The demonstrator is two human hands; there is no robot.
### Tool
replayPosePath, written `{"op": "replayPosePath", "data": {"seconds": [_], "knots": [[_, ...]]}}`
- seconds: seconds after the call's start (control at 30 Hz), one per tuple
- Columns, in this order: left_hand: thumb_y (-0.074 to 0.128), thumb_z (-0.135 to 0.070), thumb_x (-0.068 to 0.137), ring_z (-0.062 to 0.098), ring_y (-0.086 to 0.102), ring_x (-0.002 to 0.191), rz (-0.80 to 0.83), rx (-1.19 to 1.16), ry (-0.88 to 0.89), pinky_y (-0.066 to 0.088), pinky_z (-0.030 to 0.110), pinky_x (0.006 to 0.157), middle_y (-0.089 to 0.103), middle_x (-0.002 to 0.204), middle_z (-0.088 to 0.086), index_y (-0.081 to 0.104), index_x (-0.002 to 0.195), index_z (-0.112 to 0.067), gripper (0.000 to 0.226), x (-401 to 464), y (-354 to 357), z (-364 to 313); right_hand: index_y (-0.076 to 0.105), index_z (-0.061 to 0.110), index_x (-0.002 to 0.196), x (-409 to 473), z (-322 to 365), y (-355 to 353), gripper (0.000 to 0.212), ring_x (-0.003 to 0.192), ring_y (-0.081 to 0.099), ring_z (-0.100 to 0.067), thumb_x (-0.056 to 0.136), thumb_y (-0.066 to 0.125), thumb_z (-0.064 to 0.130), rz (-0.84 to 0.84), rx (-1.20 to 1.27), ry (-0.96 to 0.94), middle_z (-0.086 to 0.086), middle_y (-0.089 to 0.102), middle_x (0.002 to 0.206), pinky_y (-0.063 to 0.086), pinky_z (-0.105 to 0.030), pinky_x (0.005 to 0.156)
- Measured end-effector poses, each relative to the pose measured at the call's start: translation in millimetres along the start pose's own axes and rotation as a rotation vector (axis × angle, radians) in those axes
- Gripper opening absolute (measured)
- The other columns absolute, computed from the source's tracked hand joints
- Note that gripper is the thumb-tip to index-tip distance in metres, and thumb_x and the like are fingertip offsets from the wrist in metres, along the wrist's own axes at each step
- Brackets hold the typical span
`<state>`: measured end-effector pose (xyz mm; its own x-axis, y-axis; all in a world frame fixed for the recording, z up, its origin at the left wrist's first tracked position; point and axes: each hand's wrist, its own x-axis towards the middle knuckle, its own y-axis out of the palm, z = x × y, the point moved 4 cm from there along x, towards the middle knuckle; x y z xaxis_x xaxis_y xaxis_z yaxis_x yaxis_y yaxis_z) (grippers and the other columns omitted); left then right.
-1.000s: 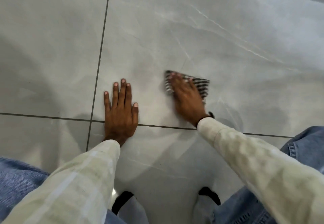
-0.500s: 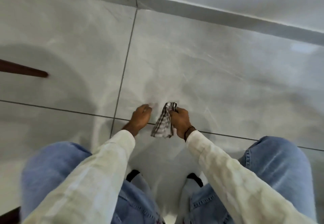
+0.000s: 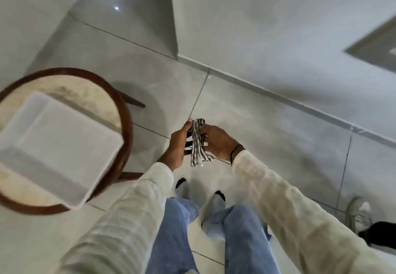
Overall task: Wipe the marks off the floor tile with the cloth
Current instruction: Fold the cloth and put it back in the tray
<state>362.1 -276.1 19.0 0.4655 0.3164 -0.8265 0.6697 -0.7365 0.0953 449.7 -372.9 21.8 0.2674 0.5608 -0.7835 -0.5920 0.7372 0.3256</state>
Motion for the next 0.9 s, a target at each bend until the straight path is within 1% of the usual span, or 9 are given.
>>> {"op": "replayPosePath", "data": {"seconds": [0.1, 0.2, 0.27, 0.37, 0.47, 0.6, 0.7, 0.8, 0.9], "knots": [[0.071, -0.063, 0.083, 0.028, 0.077, 0.087, -0.055, -0.064, 0.041, 0.064, 0.042, 0.084, 0.081, 0.099, 0.008, 0.082, 0.118, -0.011, 0.064, -67, -27, -33, 0.073, 0.012, 0.109, -46, 34, 55, 0.021, 0.092, 0.073, -0.023, 0.1, 0.054, 0.015, 0.035, -0.143, -0.014, -0.007, 0.075, 0.099, 0.064, -0.047, 0.088], [0.065, -0.037, 0.093, 0.026, 0.077, 0.076, -0.098, -0.138, 0.071, 0.064, 0.031, 0.066, 0.081, 0.081, 0.003, 0.086, 0.099, -0.018, 0.029, -115, -65, -49, 0.076, 0.012, 0.111, -71, 49, 115, 0.026, 0.081, 0.077, -0.018, 0.1, 0.053, 0.013, 0.109, -0.272, -0.019, -0.005, 0.078, 0.093, 0.065, -0.035, 0.07], [0.059, -0.028, 0.096, 0.023, 0.071, 0.068, -0.175, -0.263, 0.069, 0.059, 0.024, 0.06, 0.079, 0.071, 0.0, 0.083, 0.092, -0.016, 0.027, -135, -104, -50, 0.075, 0.016, 0.105, -74, 52, 154, 0.03, 0.076, 0.074, -0.018, 0.102, 0.046, 0.01, 0.111, -0.352, -0.021, -0.006, 0.077, 0.091, 0.062, -0.034, 0.067], [0.056, -0.033, 0.096, 0.034, 0.063, 0.097, -0.239, -0.514, 0.046, 0.054, 0.046, 0.094, 0.066, 0.113, 0.022, 0.07, 0.13, -0.006, 0.045, -149, -172, -46, 0.07, 0.015, 0.105, -57, 50, 210, 0.028, 0.081, 0.067, -0.02, 0.105, 0.042, 0.011, 0.059, -0.454, -0.047, -0.007, 0.072, 0.096, 0.054, -0.032, 0.07], [0.054, -0.039, 0.095, 0.039, 0.059, 0.115, -0.193, -0.723, 0.027, 0.048, 0.05, 0.11, 0.06, 0.132, 0.02, 0.065, 0.141, -0.008, 0.056, -148, -242, -38, 0.074, 0.018, 0.108, -19, 42, 263, 0.028, 0.092, 0.069, -0.024, 0.101, 0.047, 0.017, -0.028, -0.647, -0.11, -0.007, 0.076, 0.106, 0.053, -0.031, 0.076], [0.069, -0.027, 0.099, 0.027, 0.07, 0.086, -0.417, -0.526, 0.05, 0.062, 0.04, 0.089, 0.077, 0.108, 0.016, 0.07, 0.132, -0.003, 0.041, -122, -337, -17, 0.074, 0.015, 0.112, 49, 24, 318, 0.027, 0.087, 0.064, -0.026, 0.101, 0.053, 0.026, -0.135, -0.857, -0.223, -0.007, 0.072, 0.097, 0.052, -0.035, 0.08], [0.07, -0.001, 0.093, 0.03, 0.071, 0.093, -0.547, -0.309, 0.002, 0.066, 0.044, 0.087, 0.077, 0.127, 0.022, 0.067, 0.135, -0.003, 0.042, -84, -401, 7, 0.075, 0.015, 0.115, 110, -2, 354, 0.026, 0.084, 0.062, -0.019, 0.101, 0.058, 0.029, -0.197, -0.909, -0.263, 0.001, 0.069, 0.093, 0.051, -0.03, 0.079], [0.068, 0.001, 0.093, 0.031, 0.071, 0.092, -0.626, -0.26, -0.045, 0.065, 0.044, 0.085, 0.078, 0.125, 0.023, 0.067, 0.133, -0.004, 0.041, -44, -442, 27, 0.075, 0.017, 0.11, 168, -27, 374, 0.018, 0.063, 0.055, -0.013, 0.098, 0.064, 0.025, -0.175, -0.942, -0.23, 0.006, 0.062, 0.072, 0.047, -0.028, 0.063], [0.068, 0.001, 0.092, 0.032, 0.074, 0.096, -0.67, -0.23, -0.097, 0.065, 0.041, 0.089, 0.078, 0.124, 0.018, 0.068, 0.132, -0.006, 0.041, -13, -464, 47, 0.075, 0.017, 0.111, 209, -47, 378, 0.019, 0.065, 0.058, -0.016, 0.096, 0.067, 0.026, -0.159, -1.02, -0.208, 0.002, 0.067, 0.073, 0.049, -0.03, 0.068]]}}
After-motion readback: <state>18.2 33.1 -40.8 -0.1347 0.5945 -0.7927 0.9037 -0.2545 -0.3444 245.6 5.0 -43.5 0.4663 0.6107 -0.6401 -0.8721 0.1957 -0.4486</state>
